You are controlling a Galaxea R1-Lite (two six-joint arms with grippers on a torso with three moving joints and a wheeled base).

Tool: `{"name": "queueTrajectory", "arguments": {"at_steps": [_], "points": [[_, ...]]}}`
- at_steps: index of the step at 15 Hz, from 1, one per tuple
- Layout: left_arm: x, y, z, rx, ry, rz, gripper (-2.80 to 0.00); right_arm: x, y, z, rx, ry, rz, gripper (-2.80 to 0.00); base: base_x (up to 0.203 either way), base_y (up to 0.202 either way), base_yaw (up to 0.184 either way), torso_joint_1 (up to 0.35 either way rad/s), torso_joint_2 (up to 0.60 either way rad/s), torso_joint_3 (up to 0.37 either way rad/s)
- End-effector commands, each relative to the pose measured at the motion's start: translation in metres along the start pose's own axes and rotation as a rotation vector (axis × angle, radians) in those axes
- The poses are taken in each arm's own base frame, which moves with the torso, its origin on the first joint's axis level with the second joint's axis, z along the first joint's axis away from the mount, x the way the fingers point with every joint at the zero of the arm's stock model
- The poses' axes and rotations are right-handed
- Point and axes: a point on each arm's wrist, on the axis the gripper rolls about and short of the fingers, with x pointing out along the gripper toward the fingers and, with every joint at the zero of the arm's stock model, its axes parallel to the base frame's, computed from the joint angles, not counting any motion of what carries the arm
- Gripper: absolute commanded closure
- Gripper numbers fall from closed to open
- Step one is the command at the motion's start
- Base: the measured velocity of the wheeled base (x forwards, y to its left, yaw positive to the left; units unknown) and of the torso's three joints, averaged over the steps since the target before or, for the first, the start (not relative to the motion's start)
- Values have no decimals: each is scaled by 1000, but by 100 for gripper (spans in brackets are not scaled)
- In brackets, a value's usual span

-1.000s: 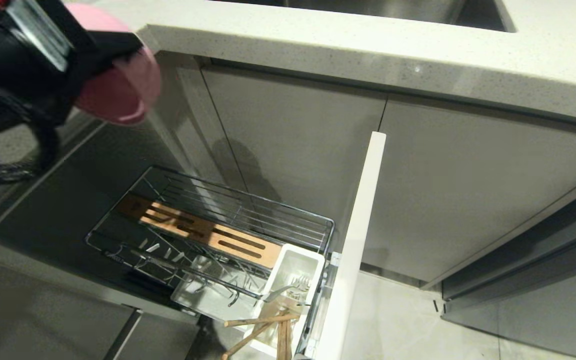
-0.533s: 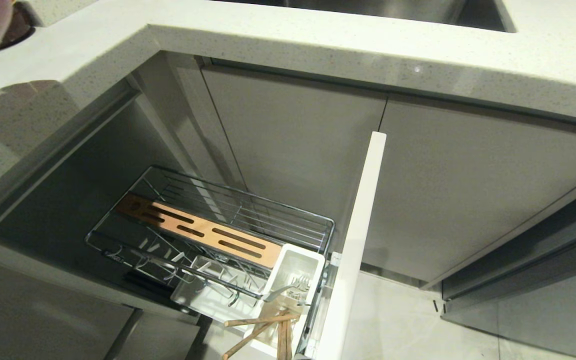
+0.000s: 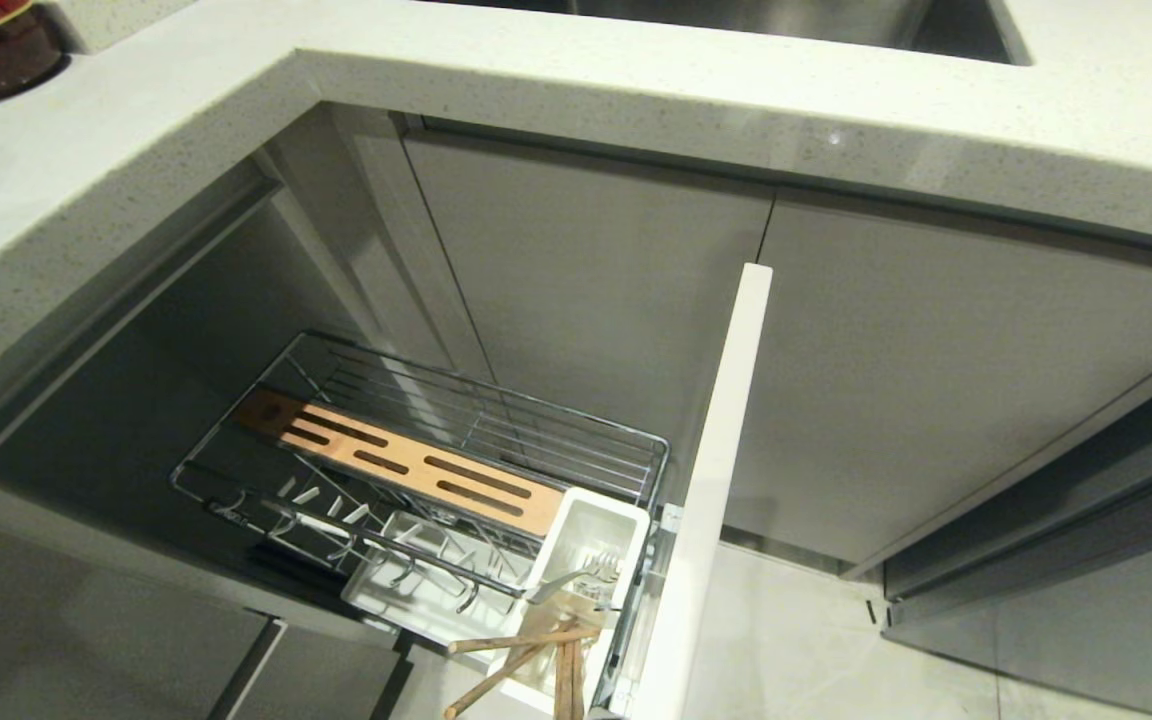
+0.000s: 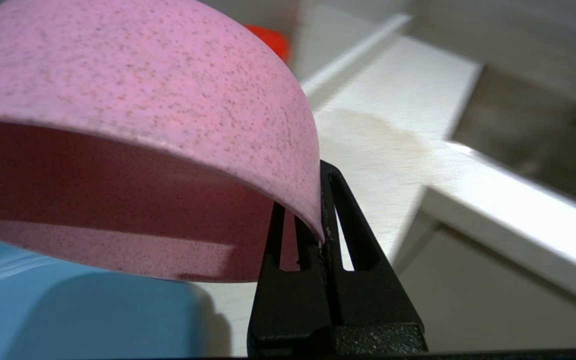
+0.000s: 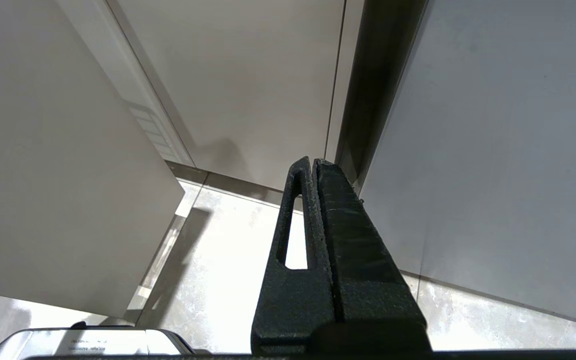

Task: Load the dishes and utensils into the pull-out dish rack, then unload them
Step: Take the bowl out of the cupboard

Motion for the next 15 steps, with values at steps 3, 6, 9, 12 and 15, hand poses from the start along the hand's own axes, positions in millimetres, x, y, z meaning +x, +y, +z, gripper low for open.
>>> {"name": "queueTrajectory", "arguments": {"at_steps": [3, 6, 9, 12, 15], "points": [[-28, 14, 7, 172, 120, 213, 0, 1, 0, -7, 0, 24, 0, 0, 0, 0, 0, 0, 0, 0], [-27, 18, 5, 244, 186, 342, 0, 1, 0, -7, 0, 24, 0, 0, 0, 0, 0, 0, 0, 0], [-22, 23, -7, 280, 371, 433, 0, 1, 0, -7, 0, 24, 0, 0, 0, 0, 0, 0, 0, 0], [-23, 27, -17, 347, 526, 473, 0, 1, 0, -7, 0, 24, 0, 0, 0, 0, 0, 0, 0, 0], [-15, 32, -23, 372, 575, 543, 0, 1, 0, -7, 0, 24, 0, 0, 0, 0, 0, 0, 0, 0]]}}
